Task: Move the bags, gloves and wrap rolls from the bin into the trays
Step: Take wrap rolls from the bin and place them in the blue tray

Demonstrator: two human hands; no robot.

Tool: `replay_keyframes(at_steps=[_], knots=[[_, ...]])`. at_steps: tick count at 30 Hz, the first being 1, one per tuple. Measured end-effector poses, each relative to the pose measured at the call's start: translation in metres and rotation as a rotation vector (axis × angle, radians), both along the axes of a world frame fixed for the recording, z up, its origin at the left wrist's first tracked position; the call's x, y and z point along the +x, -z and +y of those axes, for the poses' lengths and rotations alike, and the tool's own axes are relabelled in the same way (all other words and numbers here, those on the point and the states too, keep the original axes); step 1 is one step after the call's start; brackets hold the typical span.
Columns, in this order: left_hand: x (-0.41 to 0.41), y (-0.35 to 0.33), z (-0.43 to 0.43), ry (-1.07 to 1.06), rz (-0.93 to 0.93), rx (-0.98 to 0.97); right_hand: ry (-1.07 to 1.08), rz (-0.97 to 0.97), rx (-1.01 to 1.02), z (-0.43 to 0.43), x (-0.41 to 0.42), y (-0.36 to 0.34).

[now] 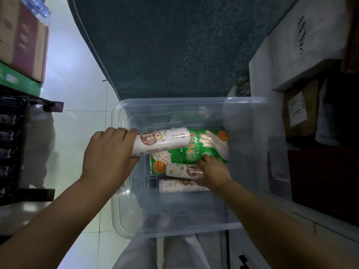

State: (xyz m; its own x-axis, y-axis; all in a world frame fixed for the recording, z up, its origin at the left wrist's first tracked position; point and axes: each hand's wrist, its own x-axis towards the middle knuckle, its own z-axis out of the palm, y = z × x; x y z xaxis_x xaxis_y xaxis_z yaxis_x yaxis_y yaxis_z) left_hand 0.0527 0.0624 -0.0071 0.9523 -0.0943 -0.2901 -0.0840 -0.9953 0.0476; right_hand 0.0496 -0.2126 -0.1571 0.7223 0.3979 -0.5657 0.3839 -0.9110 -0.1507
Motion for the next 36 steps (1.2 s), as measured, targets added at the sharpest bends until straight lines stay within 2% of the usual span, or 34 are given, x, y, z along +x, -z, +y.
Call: replay_keyframes(at_steps=[4, 11, 18, 26, 32, 36], knots=[[-0.008, -0.025, 0.002, 0.013, -0.021, -0.022, 0.196, -0.062, 0.037, -0.011, -0.01, -0.057], [-0.023, -0.089, -0.004, -0.003, -0.063, -0.178, 0.515, -0.363, 0.166, -0.03, -0.049, -0.181], [-0.02, -0.175, -0.079, 0.159, -0.175, -0.399, 0.72, -0.616, 0.09, -0.06, -0.131, -0.305], [-0.069, -0.238, -0.213, 0.488, -0.206, -0.61, 1.024, -0.803, -0.069, -0.132, -0.279, -0.405], [-0.145, -0.263, -0.309, 0.759, -0.199, -0.673, 1.281, -0.911, -0.228, -0.187, -0.422, -0.432], [-0.201, -0.274, -0.361, 0.847, -0.201, -0.658, 1.416, -0.879, -0.256, -0.231, -0.516, -0.434]])
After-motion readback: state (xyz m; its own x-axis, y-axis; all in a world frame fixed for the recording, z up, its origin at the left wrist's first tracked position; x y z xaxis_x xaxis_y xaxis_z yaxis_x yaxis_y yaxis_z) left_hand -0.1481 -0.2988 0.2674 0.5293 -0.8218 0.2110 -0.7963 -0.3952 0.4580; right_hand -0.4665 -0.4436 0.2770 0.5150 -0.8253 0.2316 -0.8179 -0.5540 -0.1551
